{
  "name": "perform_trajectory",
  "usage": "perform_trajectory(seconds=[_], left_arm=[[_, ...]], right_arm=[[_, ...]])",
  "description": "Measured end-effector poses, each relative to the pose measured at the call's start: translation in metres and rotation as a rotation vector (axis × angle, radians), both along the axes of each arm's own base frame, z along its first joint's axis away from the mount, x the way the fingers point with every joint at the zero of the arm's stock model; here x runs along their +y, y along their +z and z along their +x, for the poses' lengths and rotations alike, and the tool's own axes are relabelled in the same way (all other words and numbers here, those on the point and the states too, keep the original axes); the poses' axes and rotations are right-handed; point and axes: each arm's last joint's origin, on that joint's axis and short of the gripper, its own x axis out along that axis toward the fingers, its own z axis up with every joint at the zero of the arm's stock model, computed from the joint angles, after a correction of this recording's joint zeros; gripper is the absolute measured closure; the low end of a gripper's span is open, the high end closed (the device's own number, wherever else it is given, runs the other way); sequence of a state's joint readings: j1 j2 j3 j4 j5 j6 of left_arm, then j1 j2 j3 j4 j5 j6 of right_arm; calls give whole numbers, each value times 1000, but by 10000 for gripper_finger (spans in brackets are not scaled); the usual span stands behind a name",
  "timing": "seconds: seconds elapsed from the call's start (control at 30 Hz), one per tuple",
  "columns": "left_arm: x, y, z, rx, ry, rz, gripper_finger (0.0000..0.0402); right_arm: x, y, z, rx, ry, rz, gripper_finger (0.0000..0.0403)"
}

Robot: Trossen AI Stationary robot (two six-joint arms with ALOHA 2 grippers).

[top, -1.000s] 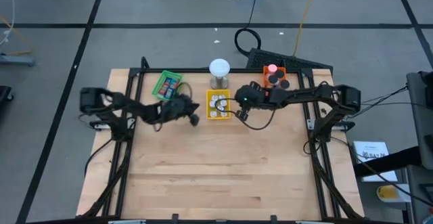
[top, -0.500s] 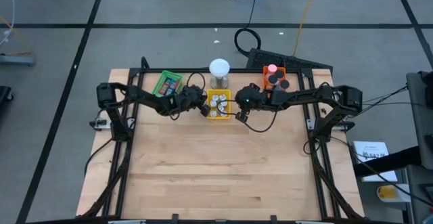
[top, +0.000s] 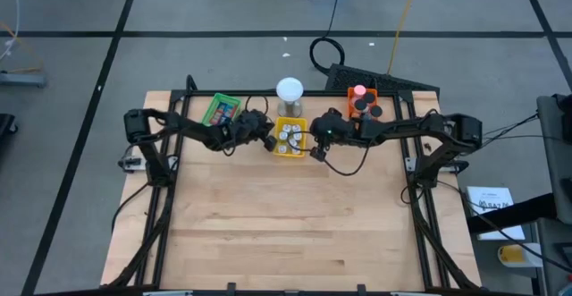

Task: Pick & Place Office items
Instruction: Adjust the yellow bin, then adjust the green bin

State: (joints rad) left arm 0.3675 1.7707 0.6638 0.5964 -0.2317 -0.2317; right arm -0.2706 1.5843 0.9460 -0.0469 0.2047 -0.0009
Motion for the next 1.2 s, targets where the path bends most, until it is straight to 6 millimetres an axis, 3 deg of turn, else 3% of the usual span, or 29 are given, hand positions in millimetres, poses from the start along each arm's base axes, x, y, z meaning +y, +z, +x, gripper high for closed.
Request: perform_trajectory(seconds=[0.23,0.43,0.6,0.83,1.2], left_arm=[[1,25,-23,84,41,-9,396],[20,20,-56,267,212,-124,396],[39,25,-65,279,277,-133,396],[56,36,-66,259,334,-95,396],[75,36,-82,252,412,-97,396]], right_arm=[[12,-2,-24,-111,29,-41,402],[20,-1,-47,-221,28,-63,402],[22,4,-58,-253,16,-57,402],[22,7,-58,-282,15,-62,403],[23,7,-57,-280,19,-62,403]])
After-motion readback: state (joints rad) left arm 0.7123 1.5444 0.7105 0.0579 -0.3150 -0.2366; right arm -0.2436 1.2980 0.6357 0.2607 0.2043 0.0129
